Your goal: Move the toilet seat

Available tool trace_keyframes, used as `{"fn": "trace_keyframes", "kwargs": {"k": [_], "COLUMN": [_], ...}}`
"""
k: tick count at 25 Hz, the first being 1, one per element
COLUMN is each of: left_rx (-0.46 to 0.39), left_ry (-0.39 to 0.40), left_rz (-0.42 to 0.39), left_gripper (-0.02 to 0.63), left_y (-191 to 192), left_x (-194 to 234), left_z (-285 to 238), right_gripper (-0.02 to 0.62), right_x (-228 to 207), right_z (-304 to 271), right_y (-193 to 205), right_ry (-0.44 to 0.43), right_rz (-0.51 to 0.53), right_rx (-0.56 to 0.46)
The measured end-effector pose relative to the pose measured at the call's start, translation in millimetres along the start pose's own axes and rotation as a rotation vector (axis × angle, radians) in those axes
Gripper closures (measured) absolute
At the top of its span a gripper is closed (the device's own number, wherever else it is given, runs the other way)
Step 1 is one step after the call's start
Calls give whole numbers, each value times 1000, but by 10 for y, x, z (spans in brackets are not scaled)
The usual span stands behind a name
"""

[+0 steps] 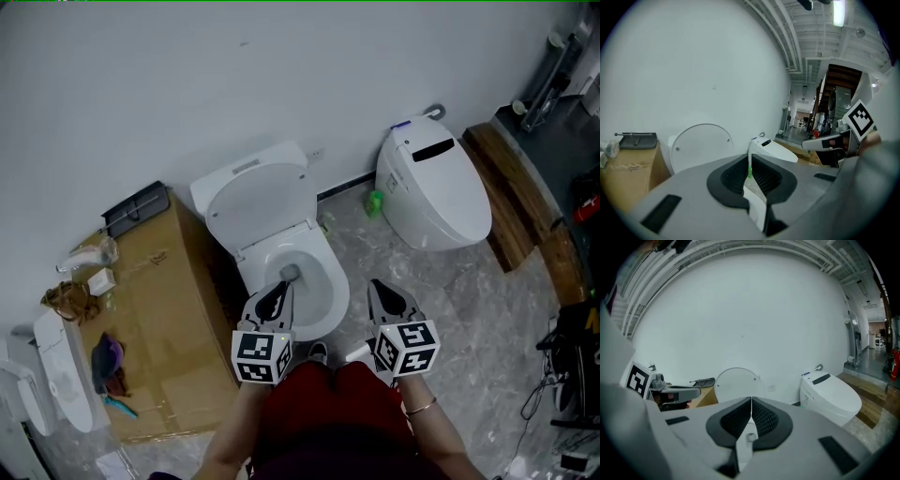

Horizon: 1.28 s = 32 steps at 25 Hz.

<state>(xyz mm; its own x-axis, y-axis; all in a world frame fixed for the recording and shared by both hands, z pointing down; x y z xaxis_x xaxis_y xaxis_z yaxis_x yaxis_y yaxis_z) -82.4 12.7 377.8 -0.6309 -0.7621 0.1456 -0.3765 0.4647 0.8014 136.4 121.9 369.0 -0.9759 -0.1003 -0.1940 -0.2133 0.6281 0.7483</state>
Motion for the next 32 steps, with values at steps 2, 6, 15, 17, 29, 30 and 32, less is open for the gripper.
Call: {"fn": "trace_keyframes", "kwargs": {"k": [2,6,15,17,29,30,32], "left_rx": [11,31,99,114,234,244,257], "left_ry": [-16,-52,-190,-219,-355,-359,-368], "left_rz": [15,80,237,275,412,429,473], "left_gripper": [578,578,577,577,574,574,574], "left_y": [19,90,291,358,841,905,1047], "left_x": [46,114,230,238,392,408,440], "left_z": [-19,-69,-142,-167,-333,-358,-405], "right_gripper": [578,578,578,578,575,574,558], "right_x": [-14,-67,-229,-276,-394,-412,-441], "right_z": [-67,-248,-730,-835,-1435,-1480,-1570], "right_y": [-26,-30,-79,-73,220,265,366], "right_ry": [-15,-63,-170,-195,-273,-274,-276], "right_rz": [8,25,78,93,70,62,53], "right_rx": [13,61,202,236,448,464,501]}}
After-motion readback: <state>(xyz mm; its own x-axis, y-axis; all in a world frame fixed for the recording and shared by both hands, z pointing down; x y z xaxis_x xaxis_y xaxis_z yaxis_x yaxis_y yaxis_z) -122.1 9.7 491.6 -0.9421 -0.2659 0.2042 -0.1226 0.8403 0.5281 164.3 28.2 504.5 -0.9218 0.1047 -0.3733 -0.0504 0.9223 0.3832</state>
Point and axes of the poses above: the fingertips, and each gripper's own axes: z backward along the fingers, x to its left, y out of its underside, the point moved 9 cm from there along z, backward along the fingers, and after that the axes turned 13 degrees about x, right-handed, at the moved point
